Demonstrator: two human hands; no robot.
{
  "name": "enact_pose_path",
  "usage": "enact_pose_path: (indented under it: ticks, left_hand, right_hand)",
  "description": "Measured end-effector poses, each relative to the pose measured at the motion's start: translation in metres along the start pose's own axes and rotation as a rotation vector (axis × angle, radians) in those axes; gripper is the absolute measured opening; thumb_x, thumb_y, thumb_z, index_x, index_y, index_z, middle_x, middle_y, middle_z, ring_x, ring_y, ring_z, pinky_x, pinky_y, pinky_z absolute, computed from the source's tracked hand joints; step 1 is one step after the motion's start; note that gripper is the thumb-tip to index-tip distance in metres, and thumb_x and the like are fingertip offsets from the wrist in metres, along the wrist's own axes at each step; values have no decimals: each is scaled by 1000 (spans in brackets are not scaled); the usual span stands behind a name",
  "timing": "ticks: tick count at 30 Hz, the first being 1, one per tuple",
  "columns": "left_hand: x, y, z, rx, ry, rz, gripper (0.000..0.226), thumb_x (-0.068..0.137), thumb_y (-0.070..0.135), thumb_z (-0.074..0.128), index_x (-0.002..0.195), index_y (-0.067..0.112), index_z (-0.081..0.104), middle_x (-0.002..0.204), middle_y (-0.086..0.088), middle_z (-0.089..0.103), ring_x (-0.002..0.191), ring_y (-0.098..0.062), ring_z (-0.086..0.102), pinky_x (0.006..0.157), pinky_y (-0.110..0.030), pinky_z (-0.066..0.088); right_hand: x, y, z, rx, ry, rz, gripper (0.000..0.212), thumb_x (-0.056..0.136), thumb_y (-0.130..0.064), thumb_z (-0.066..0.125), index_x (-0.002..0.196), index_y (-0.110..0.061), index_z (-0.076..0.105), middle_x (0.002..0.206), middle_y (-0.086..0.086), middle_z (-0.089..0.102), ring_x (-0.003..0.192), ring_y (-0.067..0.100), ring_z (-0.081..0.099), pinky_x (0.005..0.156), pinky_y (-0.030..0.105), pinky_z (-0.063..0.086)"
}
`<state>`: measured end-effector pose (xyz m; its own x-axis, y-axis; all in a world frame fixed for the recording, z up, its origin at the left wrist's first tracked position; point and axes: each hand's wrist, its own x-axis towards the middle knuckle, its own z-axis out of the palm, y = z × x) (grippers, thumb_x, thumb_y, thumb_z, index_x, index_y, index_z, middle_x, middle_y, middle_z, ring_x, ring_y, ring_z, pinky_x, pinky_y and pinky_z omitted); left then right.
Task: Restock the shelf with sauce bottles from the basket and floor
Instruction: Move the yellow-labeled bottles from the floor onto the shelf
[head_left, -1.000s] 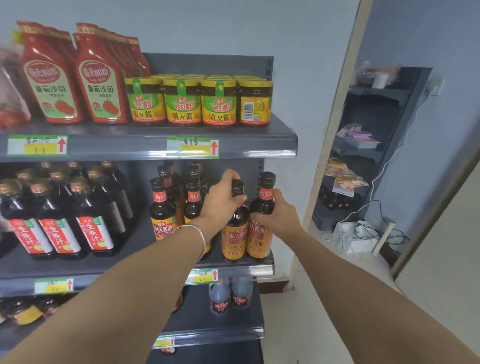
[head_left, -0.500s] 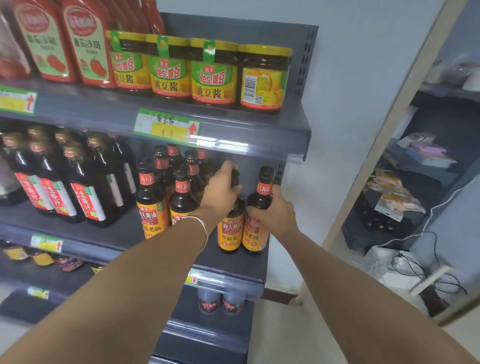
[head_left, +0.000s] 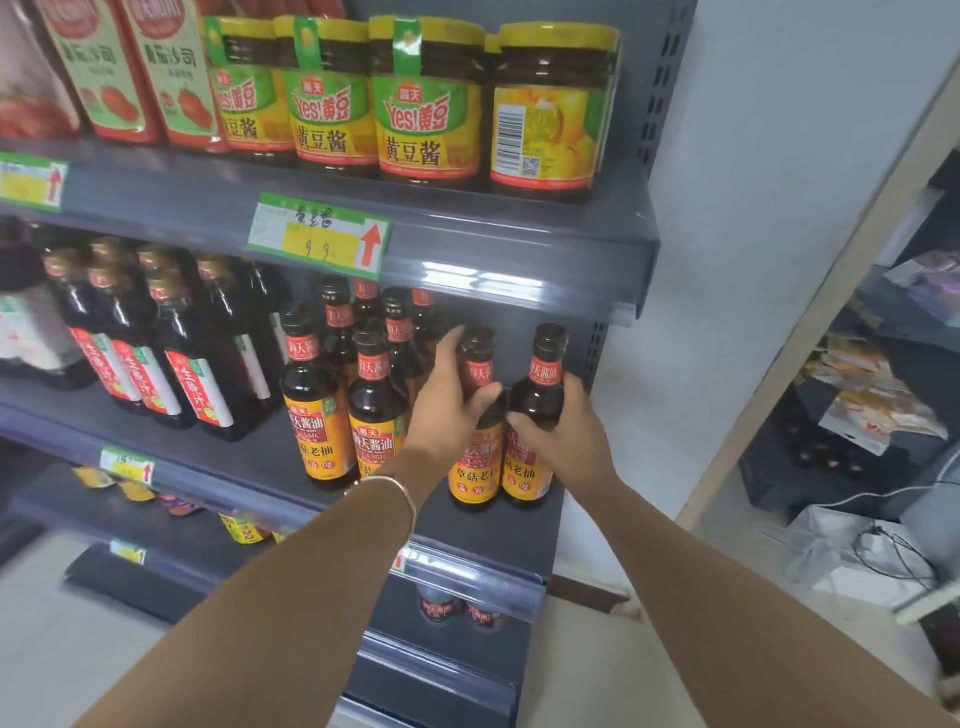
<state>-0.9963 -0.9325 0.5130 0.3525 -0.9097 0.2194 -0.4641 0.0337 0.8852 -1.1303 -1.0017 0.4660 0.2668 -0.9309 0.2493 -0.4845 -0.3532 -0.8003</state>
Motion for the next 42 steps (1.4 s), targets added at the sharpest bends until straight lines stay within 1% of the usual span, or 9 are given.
enact_pose_path:
  ticks: [5, 7, 10, 16, 20, 29, 34, 37, 42]
  left_hand:
    - [-15, -32, 18, -66, 32, -39, 90, 76, 18, 75, 146, 19, 19, 145, -6, 28, 138, -19, 26, 111, -43, 35]
    - [-21, -45, 25, -90, 34, -99, 101, 71, 15, 79, 147, 25, 13, 144, -7, 26, 137, -24, 29, 108, -49, 38]
    - [-23, -59, 37, -135, 67, -183, 109, 67, 4, 80, 145, 36, 11, 144, -2, 36, 135, -24, 38, 109, -49, 37]
    - [-17, -71, 51, -92, 140, -324, 75, 72, 11, 78, 134, 18, 37, 130, -5, 54, 119, -23, 55, 102, -43, 46]
    - [-9, -74, 46, -80, 150, -296, 72, 76, 11, 75, 134, 20, 34, 129, -3, 56, 119, -23, 55, 104, -43, 44]
    - [-7, -81, 41, -30, 123, -231, 71, 82, 11, 69, 139, 21, 28, 120, 7, 53, 113, -10, 50, 96, -23, 35]
    - [-1, -89, 41, -1, 160, -246, 73, 81, 14, 70, 140, 20, 27, 130, 1, 54, 120, -15, 50, 101, -28, 37]
    - [1, -89, 40, -11, 166, -241, 70, 81, 10, 70, 138, 18, 30, 129, 0, 54, 119, -14, 50, 98, -22, 33]
    - [3, -86, 42, 22, 187, -243, 69, 80, 11, 71, 137, 16, 31, 133, -2, 52, 125, -18, 47, 101, -24, 33]
  right_hand:
    - [-13, 18, 2, 204, -65, -22, 66, 65, -33, 80, 119, -43, 42, 116, -11, 60, 108, 9, 60, 92, 37, 51]
    - [-20, 30, 9, 210, -127, 56, 79, 64, -25, 82, 130, -34, 38, 122, -8, 59, 111, 12, 60, 96, 40, 51]
    - [-25, 43, 21, 103, -152, 156, 79, 70, -26, 83, 134, -22, 37, 125, -3, 58, 113, 19, 59, 97, 34, 48]
    - [-12, 54, 27, 52, -192, 202, 72, 76, -27, 78, 134, -16, 35, 129, 2, 56, 116, 21, 57, 94, 30, 46]
    - [7, 58, 26, 44, -188, 197, 69, 77, -21, 77, 132, -15, 36, 128, 2, 57, 116, 22, 57, 93, 29, 45]
    - [63, 52, 47, 49, -285, 200, 73, 75, -18, 77, 134, -15, 35, 122, 3, 58, 113, 21, 56, 89, 27, 40]
    - [77, 51, 59, 70, -373, 213, 81, 72, -20, 80, 138, -18, 32, 129, 5, 51, 115, 21, 53, 101, 37, 44]
    - [78, 54, 63, 98, -360, 211, 87, 68, -21, 82, 139, -20, 32, 131, 6, 49, 117, 21, 53, 104, 43, 44]
    - [75, 56, 63, 172, -262, 185, 81, 71, -21, 82, 135, -16, 32, 123, 3, 60, 112, 21, 58, 97, 35, 45]
